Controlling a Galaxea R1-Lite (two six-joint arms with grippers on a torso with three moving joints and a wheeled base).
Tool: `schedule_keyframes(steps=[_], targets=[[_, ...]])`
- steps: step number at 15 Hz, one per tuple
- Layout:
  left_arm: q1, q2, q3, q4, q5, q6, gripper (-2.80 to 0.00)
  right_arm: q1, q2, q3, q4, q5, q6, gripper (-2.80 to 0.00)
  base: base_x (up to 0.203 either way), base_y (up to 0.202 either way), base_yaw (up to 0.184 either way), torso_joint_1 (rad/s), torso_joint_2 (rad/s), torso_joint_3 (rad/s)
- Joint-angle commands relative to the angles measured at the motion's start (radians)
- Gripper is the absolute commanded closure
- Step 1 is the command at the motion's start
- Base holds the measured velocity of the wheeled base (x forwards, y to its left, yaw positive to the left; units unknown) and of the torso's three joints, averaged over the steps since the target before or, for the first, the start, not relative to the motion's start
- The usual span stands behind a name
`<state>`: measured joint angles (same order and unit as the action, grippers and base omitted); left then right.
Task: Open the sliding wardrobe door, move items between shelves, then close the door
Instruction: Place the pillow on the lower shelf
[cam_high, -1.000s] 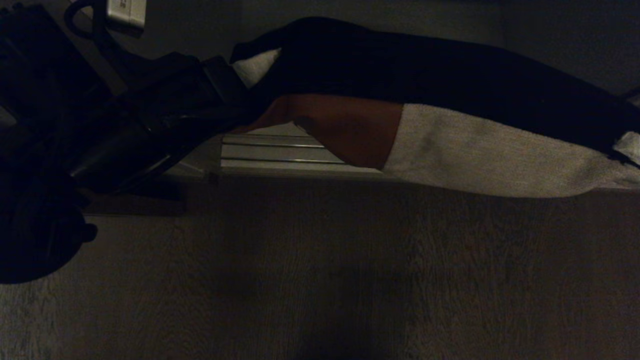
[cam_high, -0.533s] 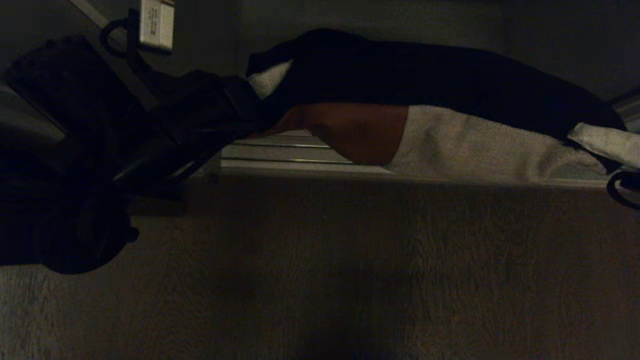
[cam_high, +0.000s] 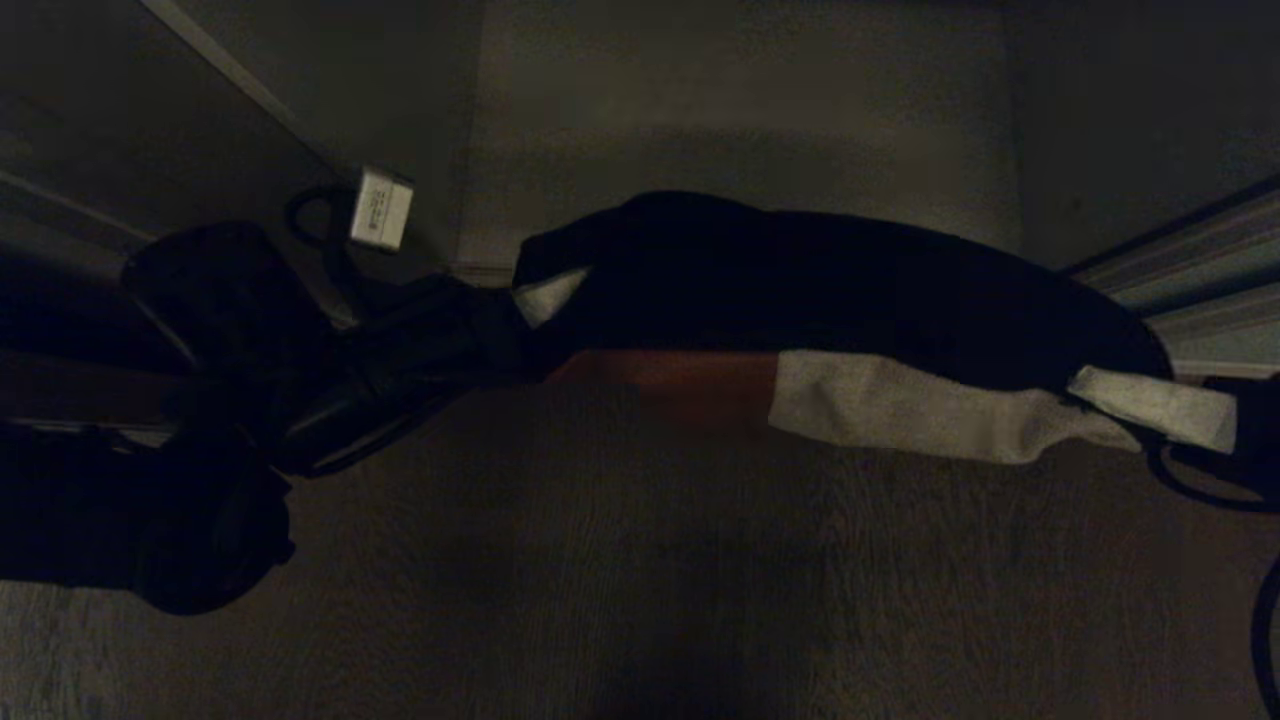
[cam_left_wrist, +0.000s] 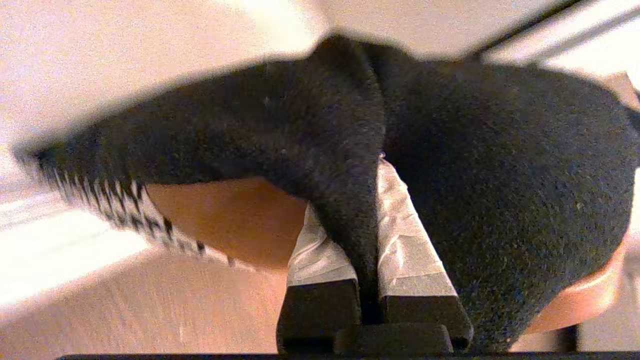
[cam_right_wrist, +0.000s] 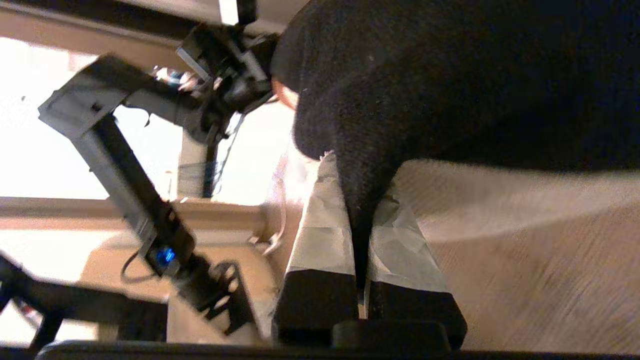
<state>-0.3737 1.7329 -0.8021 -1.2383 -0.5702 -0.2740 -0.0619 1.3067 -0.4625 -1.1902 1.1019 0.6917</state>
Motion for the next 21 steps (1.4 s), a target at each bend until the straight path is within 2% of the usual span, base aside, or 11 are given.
schedule_keyframes(steps=[1,3,6,9,12,14,18,20,21], targets=[[0.028,0.048,0.0,-0.006,-0.009,-0.003,0.0,0.001,0.035,0.033,-0.022,0.024,0.005,0.0,0.0,0.0,0.0,0.0,0.0,0.0],[0.035,0.071,-0.011,-0.003,-0.012,-0.004,0.0,0.001,0.034,0.042,-0.022,0.026,0.003,0.0,0.0,0.0,0.0,0.0,0.0,0.0],[0.048,0.08,0.039,0.033,-0.02,-0.005,0.0,0.001,0.03,0.087,-0.023,0.049,0.002,0.0,0.0,0.0,0.0,0.0,0.0,0.0],[0.08,0.076,0.035,0.195,-0.018,-0.008,0.0,0.008,0.032,0.129,-0.023,0.064,0.002,0.0,0.0,0.0,0.0,0.0,0.0,0.0],[0.105,0.079,-0.045,0.361,-0.01,-0.012,0.0,0.01,0.036,0.142,-0.022,0.075,0.003,0.0,0.0,0.0,0.0,0.0,0.0,0.0],[0.106,0.094,-0.127,0.474,0.034,-0.017,0.0,0.008,0.059,0.166,-0.023,0.108,0.001,0.0,0.0,0.0,0.0,0.0,0.0,0.0],[0.106,0.123,-0.305,0.729,0.163,-0.022,0.0,0.008,0.12,0.168,-0.023,0.114,-0.006,0.0,0.0,0.0,0.0,0.0,0.0,0.0],[0.105,0.1,-0.353,0.805,0.221,-0.031,0.0,0.01,0.124,0.168,-0.023,0.114,-0.003,0.0,0.0,0.0,0.0,0.0,0.0,0.0],[0.105,0.072,-0.357,0.817,0.226,-0.046,0.0,0.01,0.119,0.168,-0.023,0.113,-0.003,0.0,0.0,0.0,0.0,0.0,0.0,0.0]])
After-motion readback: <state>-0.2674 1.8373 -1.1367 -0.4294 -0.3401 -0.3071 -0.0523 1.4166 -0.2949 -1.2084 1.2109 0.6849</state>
